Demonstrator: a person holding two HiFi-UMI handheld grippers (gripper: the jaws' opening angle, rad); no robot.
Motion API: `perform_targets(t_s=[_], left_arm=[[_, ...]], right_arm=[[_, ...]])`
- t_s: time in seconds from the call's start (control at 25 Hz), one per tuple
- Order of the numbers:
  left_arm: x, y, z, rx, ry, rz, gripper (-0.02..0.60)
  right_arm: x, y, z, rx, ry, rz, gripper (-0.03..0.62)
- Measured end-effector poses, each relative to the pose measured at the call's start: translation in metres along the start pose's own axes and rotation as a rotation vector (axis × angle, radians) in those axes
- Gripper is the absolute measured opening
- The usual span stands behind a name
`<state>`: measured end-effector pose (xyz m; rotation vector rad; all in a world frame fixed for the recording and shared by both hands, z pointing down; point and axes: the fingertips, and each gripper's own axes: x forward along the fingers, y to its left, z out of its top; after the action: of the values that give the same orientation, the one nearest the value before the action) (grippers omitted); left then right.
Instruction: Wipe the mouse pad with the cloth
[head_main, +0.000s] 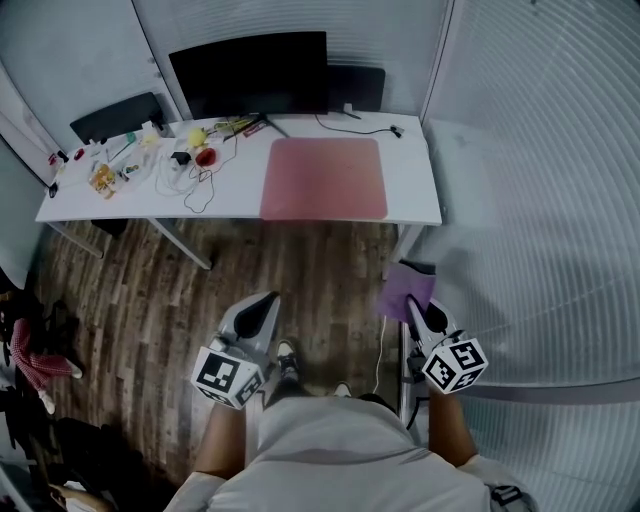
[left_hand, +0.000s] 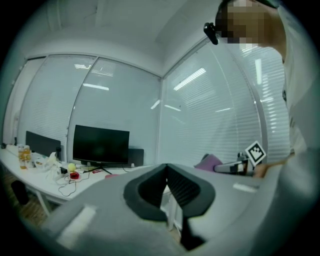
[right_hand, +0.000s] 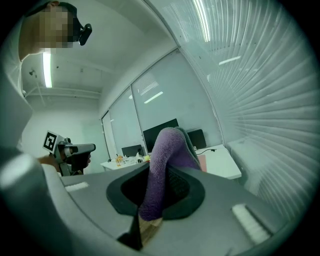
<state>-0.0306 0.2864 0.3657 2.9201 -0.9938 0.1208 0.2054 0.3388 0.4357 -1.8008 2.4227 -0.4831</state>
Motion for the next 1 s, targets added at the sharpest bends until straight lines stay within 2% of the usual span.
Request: perform_targets(t_s=[0.16,0.32,0.56,0.8,1.0], left_arm=[[0.015,0.033,0.001,0.026,-0.008,-0.005,0.002],[0.023,0.081,0.007,0.016,-0.021,-0.011,0.002],[0.029,0.168,0.018,0.02,-0.04,-0.016,0.002],[0.027,0.231,0.016,0.011,-0.036,-0.067,0.002],[0.02,0.286,0.003,-0.015,-0.014,-0.067,0.002]], right_arm=[[0.035,0.0,0.009,-0.028,-0.005,-0.014,0.049],[0.08,0.008,0.024,-0.054,-0.011,-0.038,0.049],[0.164,0.052,0.037,-0.132,0.019,-0.024,0.049],[0.229,0.082,0.044,-0.131,0.042,-0.046,0.049],[0.278,0.108,0.036,-0.135,0.078,-0.051,0.049]])
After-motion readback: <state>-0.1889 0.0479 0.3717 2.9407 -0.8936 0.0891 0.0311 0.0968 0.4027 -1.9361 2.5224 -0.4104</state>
